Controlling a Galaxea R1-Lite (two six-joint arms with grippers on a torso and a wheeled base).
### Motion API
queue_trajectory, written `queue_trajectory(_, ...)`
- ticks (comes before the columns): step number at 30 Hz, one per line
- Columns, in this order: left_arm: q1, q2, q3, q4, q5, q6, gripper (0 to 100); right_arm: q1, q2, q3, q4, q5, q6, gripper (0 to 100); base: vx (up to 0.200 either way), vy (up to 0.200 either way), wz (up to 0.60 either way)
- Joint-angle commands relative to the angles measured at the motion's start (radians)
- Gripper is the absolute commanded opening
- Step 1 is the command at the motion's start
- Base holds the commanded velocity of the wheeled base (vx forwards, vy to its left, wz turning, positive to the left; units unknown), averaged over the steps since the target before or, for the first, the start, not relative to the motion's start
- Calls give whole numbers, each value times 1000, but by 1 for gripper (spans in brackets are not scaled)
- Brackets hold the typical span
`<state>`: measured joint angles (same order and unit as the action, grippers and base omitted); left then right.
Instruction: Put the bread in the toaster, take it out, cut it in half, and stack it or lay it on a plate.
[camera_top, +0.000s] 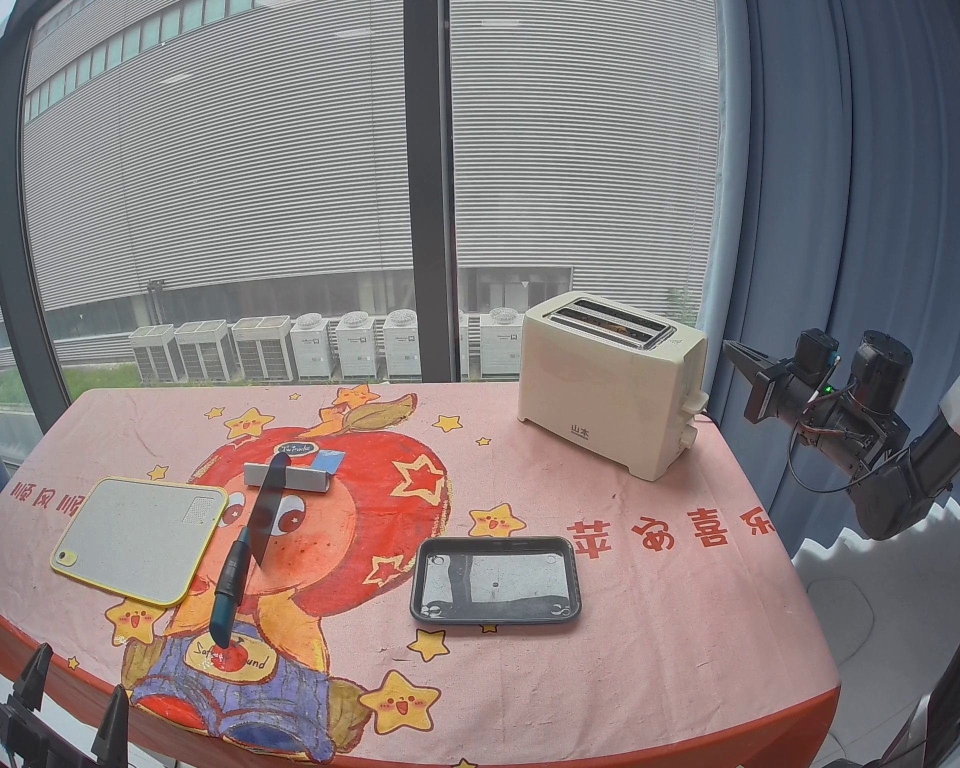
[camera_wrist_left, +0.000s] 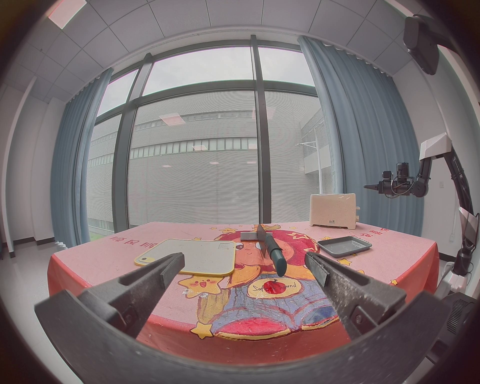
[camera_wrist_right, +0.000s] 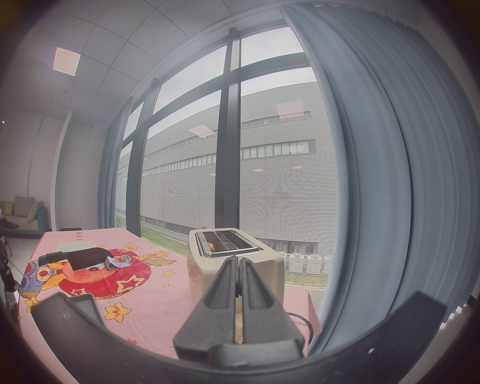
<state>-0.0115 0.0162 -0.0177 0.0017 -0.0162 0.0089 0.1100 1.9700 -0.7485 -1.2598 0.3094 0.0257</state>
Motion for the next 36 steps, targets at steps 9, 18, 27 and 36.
queue_trajectory(9,-1,-16,16,0,1,0,100,-1,-22,1,0,1,0,0,0,0,0)
queue_trajectory(18,-1,-16,16,0,1,0,100,2,-49,12,-1,-1,0,0,0,0,0)
queue_trajectory(27,-1,-16,16,0,-1,0,100,0,-65,15,0,1,0,0,0,0,0)
queue_trajectory(36,-1,-16,16,0,1,0,100,-1,-66,18,0,1,0,0,0,0,0)
